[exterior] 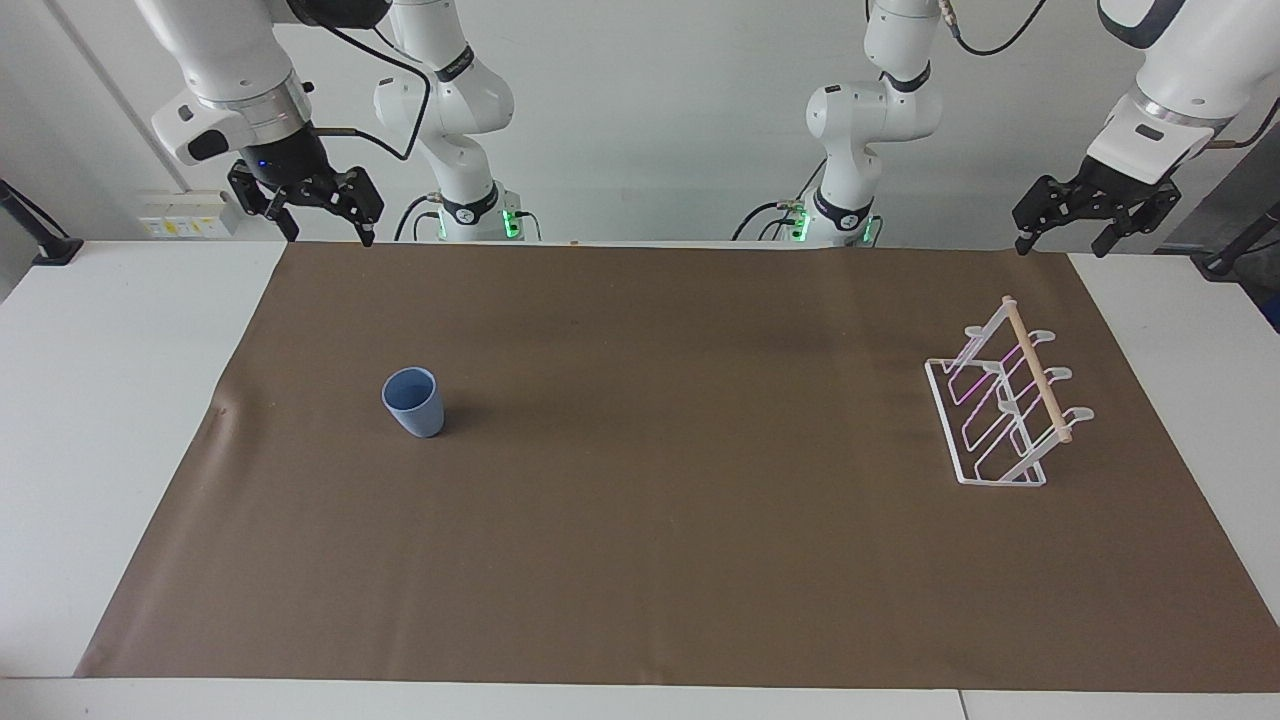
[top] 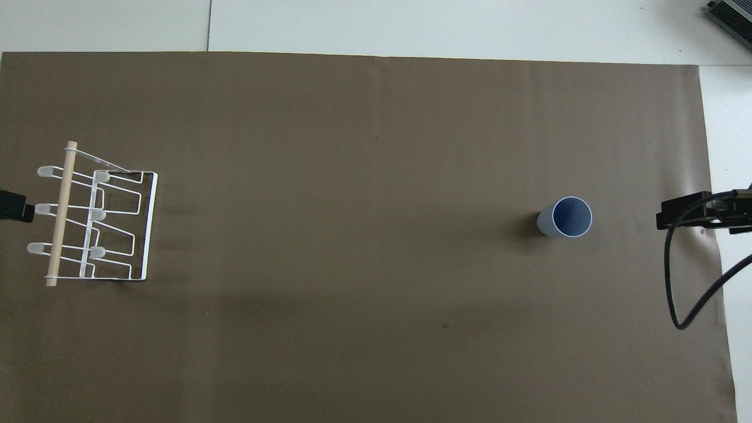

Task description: Hang cup on cup holder

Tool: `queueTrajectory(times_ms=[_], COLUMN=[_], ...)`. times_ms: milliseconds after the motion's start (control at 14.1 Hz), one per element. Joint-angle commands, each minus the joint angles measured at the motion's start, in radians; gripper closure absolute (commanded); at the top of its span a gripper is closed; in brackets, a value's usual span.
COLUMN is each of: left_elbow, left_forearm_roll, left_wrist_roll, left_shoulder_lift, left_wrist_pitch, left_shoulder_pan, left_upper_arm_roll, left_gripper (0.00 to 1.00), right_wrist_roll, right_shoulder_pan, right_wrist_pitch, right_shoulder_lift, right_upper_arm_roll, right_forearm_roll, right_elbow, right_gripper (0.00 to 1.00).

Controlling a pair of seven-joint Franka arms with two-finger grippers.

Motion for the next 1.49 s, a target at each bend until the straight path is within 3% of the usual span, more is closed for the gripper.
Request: queueTrajectory(times_ms=[0, 566, 849, 1273, 1415], left_elbow=[-0.025, -0.025, -0.025, -0.025, -0.025], left_forearm_roll=[-0.004, -0.004, -0.004, -0.004, -0.004], left_wrist_roll=[-0.011, -0.011, -0.011, -0.011, -0.011], left_shoulder_lift=[-0.023, -0.023, -0.023, -0.023, -0.024], left_wrist_pitch=[-0.005, -0.005, -0.005, -0.005, -0.005], left_shoulder_pan=[0.003, 0.003, 0.003, 0.003, 0.003], left_upper_arm_roll=[0.001, 0.001, 0.000, 0.000, 0.001], left_gripper=[0.00, 0.00, 0.00, 0.00, 0.00], right_wrist_roll=[-0.013, -0.024, -0.076, -0.137, -0.152], right_shoulder_pan=[-0.002, -0.009, -0.012, -0.035, -0.025], right_wrist_pitch=[0.028, 0.031, 0.091, 0.278, 0.389], right_shoulder_lift=[-0.030, -0.039, -0.047, -0.039, -0.024], right_upper_arm_roll=[0.000, 0.000, -0.005, -0.005, -0.005], right_forearm_roll=[0.006, 0.006, 0.006, 0.006, 0.008], right_elbow=[-0.040, -0.062, -0.115, -0.238, -0.301], right_gripper=[0.00, 0.00, 0.00, 0.00, 0.00])
